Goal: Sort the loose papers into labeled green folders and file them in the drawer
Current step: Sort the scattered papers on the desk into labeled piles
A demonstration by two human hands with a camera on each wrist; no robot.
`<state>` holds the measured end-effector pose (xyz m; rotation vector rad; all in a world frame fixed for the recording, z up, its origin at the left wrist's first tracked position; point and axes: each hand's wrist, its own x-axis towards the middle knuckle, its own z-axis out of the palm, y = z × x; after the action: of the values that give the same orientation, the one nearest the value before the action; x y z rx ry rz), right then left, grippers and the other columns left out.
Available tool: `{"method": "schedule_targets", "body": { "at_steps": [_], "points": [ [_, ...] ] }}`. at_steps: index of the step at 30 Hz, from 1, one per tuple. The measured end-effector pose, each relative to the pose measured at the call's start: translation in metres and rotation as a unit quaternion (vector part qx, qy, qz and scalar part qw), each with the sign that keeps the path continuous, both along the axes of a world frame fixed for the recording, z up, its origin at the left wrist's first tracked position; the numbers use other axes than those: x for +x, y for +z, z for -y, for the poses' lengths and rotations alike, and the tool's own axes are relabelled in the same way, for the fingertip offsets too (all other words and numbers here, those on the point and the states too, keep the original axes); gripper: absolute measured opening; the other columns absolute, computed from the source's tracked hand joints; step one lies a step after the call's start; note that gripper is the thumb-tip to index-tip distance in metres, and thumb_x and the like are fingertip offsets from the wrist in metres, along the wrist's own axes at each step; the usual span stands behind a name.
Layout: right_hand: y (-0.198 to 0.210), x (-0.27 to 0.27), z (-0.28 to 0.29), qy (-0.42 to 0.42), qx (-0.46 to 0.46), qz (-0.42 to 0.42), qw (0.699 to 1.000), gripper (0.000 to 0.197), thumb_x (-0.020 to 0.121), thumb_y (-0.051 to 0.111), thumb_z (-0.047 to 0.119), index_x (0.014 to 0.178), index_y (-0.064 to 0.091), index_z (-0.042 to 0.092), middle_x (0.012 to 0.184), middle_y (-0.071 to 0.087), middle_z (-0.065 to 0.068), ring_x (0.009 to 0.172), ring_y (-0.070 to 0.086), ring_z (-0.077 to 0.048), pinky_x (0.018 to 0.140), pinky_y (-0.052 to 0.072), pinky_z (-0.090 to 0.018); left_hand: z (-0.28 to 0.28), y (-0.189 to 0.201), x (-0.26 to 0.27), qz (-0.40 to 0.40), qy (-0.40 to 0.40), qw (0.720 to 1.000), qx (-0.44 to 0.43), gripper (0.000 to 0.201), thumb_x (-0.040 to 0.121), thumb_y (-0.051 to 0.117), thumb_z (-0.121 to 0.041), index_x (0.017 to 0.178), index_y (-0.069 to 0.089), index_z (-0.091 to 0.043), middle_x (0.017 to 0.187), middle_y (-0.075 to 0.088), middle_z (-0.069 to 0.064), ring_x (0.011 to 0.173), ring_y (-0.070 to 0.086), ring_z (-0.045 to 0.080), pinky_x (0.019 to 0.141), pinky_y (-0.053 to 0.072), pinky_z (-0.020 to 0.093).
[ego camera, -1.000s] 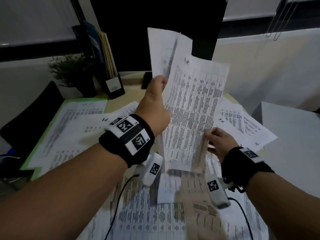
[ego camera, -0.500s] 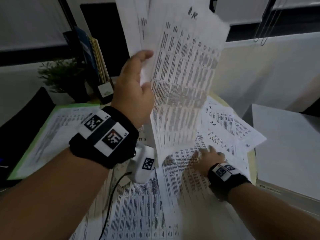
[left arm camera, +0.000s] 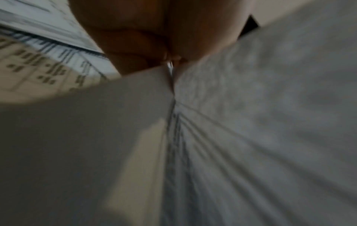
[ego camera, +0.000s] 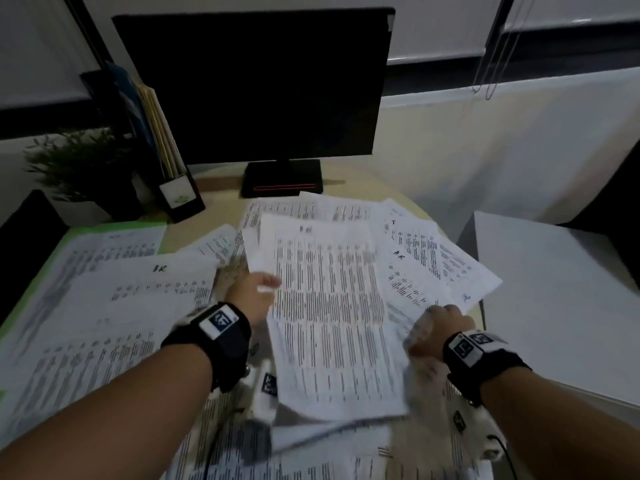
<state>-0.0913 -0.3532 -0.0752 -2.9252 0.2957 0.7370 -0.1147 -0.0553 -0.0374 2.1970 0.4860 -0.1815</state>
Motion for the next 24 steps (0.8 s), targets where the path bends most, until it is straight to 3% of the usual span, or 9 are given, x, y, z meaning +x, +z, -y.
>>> {"method": "schedule_targets", "body": {
  "at_steps": [3,8,10,13,17,19,21,22,24],
  "points": [
    [-0.009,0.001,0.003,0.009,0.024,-0.018,0.999,0.077,0.065,0.075,0.055,0.126,0.043,0.021,0.123,0.053,-0.004,0.113,0.053,-0.025,0.095,0.047,-0.036,0.003,-0.020,-0.008,-0.122,-0.084,0.989,0.017,0.016,0.095,0.056,-0.024,0.108,0.065,-0.018,0.123,0.061,0.004,0.104,0.055,0.017,0.084,0.040,0.021],
    [-0.011,0.002,-0.005,0.030,0.065,-0.025,0.997,0.032,0.081,0.068,0.029,0.105,0.052,0.015,0.107,0.062,-0.004,0.091,0.059,-0.020,0.075,0.046,-0.026,0.007,-0.033,-0.012,-0.159,-0.083,0.982,0.057,0.026,0.080,0.075,-0.017,0.103,0.063,-0.020,0.103,0.052,-0.003,0.084,0.052,0.009,0.063,0.041,0.016],
    [-0.005,0.007,-0.004,0.016,0.080,-0.013,0.997,0.017,0.086,0.058,0.016,0.102,0.053,0.014,0.107,0.060,-0.005,0.091,0.055,-0.021,0.077,0.045,-0.025,0.006,-0.038,-0.014,-0.172,-0.071,0.980,0.072,0.026,0.078,0.076,-0.011,0.100,0.063,-0.016,0.096,0.055,-0.001,0.071,0.053,0.009,0.053,0.041,0.016],
    [0.012,0.025,0.015,-0.048,0.095,0.061,0.992,0.028,0.086,0.053,0.011,0.114,0.058,0.015,0.118,0.060,-0.008,0.108,0.057,-0.026,0.087,0.044,-0.026,0.005,-0.042,-0.012,-0.176,-0.058,0.980,0.077,0.022,0.077,0.074,-0.007,0.093,0.062,-0.014,0.085,0.057,-0.002,0.066,0.055,0.012,0.053,0.042,0.018],
    [0.027,0.046,0.050,-0.219,0.238,0.236,0.916,0.037,0.082,0.065,0.014,0.117,0.056,0.017,0.107,0.059,-0.011,0.094,0.058,-0.029,0.079,0.043,-0.027,0.007,-0.041,-0.009,-0.186,-0.062,0.976,0.098,0.021,0.077,0.075,-0.007,0.087,0.060,-0.018,0.084,0.053,-0.006,0.083,0.058,0.016,0.067,0.047,0.023],
    [0.017,0.042,0.059,-0.289,0.355,0.226,0.860,0.053,0.071,0.080,0.016,0.118,0.056,0.009,0.104,0.061,-0.011,0.089,0.061,-0.030,0.084,0.051,-0.038,0.006,-0.043,-0.009,-0.184,-0.059,0.977,0.094,0.022,0.076,0.075,-0.006,0.083,0.059,-0.020,0.085,0.055,-0.004,0.085,0.059,0.018,0.065,0.046,0.022],
    [-0.006,0.030,0.065,-0.359,0.442,0.164,0.805,0.047,0.069,0.081,0.009,0.110,0.062,-0.004,0.092,0.067,-0.017,0.076,0.065,-0.032,0.077,0.055,-0.048,0.006,-0.045,-0.010,-0.179,-0.051,0.978,0.089,0.023,0.076,0.075,-0.006,0.082,0.058,-0.020,0.088,0.055,-0.002,0.090,0.060,0.019,0.065,0.046,0.022],
    [-0.019,0.024,0.067,-0.378,0.449,0.125,0.800,0.041,0.069,0.080,0.005,0.105,0.064,-0.005,0.086,0.068,-0.018,0.069,0.066,-0.032,0.070,0.057,-0.047,0.006,-0.047,-0.011,-0.178,-0.052,0.979,0.090,0.023,0.076,0.074,-0.007,0.082,0.057,-0.021,0.091,0.056,-0.002,0.092,0.060,0.020,0.068,0.048,0.023],
    [-0.038,0.011,0.066,-0.357,0.403,0.063,0.840,0.037,0.068,0.078,0.003,0.102,0.067,-0.004,0.086,0.070,-0.017,0.071,0.068,-0.031,0.070,0.057,-0.044,0.007,-0.048,-0.012,-0.177,-0.047,0.978,0.098,0.022,0.077,0.073,-0.009,0.083,0.057,-0.023,0.097,0.058,0.000,0.096,0.060,0.020,0.073,0.050,0.023]
  ]
}}
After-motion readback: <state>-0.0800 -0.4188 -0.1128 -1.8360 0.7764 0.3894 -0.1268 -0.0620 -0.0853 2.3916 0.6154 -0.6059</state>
